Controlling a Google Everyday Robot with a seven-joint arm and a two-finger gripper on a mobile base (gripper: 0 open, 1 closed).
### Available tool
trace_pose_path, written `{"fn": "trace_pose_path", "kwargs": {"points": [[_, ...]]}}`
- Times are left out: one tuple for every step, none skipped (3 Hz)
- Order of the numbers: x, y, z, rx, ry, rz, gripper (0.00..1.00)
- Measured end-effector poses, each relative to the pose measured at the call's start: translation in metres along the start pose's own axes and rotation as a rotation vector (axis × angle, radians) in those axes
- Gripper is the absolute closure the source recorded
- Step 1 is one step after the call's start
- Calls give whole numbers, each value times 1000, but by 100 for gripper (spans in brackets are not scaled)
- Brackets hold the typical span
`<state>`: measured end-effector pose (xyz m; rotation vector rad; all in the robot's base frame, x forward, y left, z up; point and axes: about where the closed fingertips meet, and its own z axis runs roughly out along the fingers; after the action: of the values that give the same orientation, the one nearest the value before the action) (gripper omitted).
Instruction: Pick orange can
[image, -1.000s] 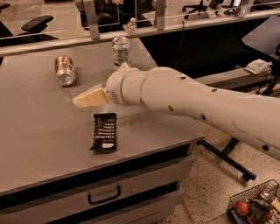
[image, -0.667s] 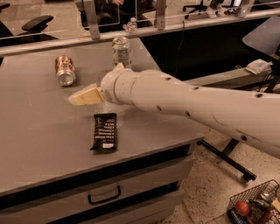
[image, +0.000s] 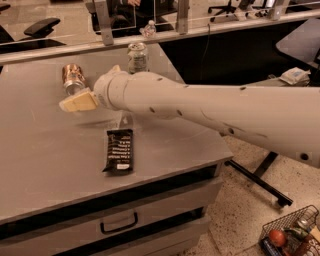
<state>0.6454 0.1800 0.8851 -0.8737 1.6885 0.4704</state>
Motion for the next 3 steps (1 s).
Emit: {"fn": "trace_pose_path", "kwargs": {"points": [[-5, 4, 20, -14, -4, 4, 0], [-3, 6, 39, -4, -1, 20, 0], [-1, 6, 57, 19, 0, 33, 0]]}}
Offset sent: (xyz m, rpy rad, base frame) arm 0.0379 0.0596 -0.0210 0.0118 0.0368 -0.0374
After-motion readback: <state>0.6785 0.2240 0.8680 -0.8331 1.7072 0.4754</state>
